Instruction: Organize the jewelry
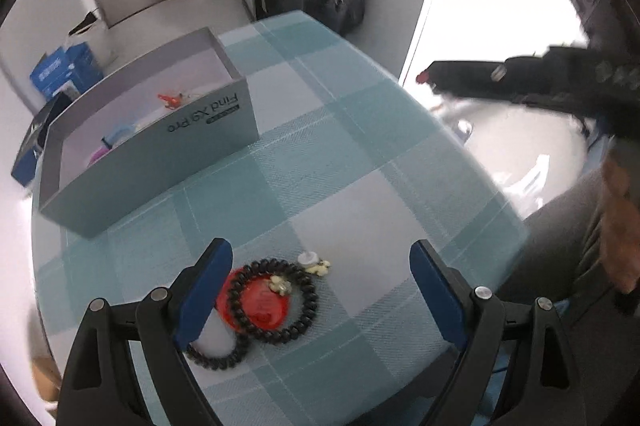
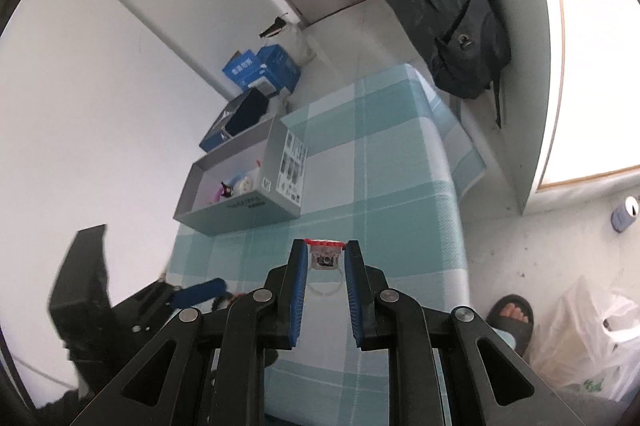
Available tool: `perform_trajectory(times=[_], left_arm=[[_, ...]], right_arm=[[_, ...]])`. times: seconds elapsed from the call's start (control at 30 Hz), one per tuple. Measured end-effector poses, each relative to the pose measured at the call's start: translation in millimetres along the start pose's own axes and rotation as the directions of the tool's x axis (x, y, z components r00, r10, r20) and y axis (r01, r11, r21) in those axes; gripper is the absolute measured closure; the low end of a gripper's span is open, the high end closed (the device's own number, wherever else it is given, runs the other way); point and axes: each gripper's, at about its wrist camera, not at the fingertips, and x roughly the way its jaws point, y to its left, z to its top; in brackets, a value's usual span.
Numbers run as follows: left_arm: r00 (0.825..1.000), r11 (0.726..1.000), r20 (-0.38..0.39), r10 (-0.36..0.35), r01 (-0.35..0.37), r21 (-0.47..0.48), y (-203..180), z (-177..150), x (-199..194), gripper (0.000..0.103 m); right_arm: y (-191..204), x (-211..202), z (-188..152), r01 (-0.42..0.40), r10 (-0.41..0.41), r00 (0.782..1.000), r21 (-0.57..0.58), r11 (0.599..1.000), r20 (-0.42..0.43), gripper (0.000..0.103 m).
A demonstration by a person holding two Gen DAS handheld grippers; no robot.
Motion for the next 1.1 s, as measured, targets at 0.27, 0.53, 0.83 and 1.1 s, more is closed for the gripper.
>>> perform_trajectory(times=[0.27,0.53,0.83,1.1], left_arm=[[0.993,0.993,-0.121,-0.014,0.028,0.115,-2.7,6.1,24.7,0.038],[0.987,0.991,-0.159,-0.023,0.044,0.126,1.4,8.9,22.5,0.069],[0.982,0.985,-0.185,-0.048,0.078,0.157,-5.5,11.4,21.5,0.090],[0.982,0.990,-0.168,-0.084,0.102,0.098,1.0,15.5,17.0,0.091]], right_arm=[[-1.1,-10.7,4.1,-0.037,0.037,0.999,0.010,0.999,0.017,0.085],[-0.5,-10.0,5.6,-0.045,0.045,0.999,0.011,0.999,0.012,0.085],[1.1,-7.9,5.0,-0.038,0.038,0.999,0.009,0.999,0.008,0.085],[0.9,-6.4,3.4,-0.033,0.033,0.999,0.011,0.999,0.002,0.085]])
